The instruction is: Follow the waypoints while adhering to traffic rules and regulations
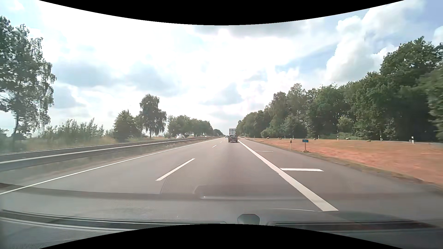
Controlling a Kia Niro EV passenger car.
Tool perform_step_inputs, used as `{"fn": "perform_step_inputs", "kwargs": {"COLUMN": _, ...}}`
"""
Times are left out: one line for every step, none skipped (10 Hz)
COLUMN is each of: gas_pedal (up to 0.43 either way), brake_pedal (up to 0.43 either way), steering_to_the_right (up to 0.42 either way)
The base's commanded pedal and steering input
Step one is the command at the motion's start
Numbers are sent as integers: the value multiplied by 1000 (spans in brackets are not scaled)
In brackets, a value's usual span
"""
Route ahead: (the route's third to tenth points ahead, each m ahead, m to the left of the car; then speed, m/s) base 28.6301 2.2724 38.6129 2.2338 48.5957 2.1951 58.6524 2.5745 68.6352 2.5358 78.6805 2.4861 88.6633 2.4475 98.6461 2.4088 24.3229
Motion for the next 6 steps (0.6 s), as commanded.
{"fn": "perform_step_inputs", "kwargs": {"gas_pedal": 248, "brake_pedal": 0, "steering_to_the_right": -4}}
{"fn": "perform_step_inputs", "kwargs": {"gas_pedal": 248, "brake_pedal": 0, "steering_to_the_right": -4}}
{"fn": "perform_step_inputs", "kwargs": {"gas_pedal": 248, "brake_pedal": 0, "steering_to_the_right": -4}}
{"fn": "perform_step_inputs", "kwargs": {"gas_pedal": 248, "brake_pedal": 0, "steering_to_the_right": -4}}
{"fn": "perform_step_inputs", "kwargs": {"gas_pedal": 248, "brake_pedal": 0, "steering_to_the_right": -3}}
{"fn": "perform_step_inputs", "kwargs": {"gas_pedal": 248, "brake_pedal": 0, "steering_to_the_right": -3}}
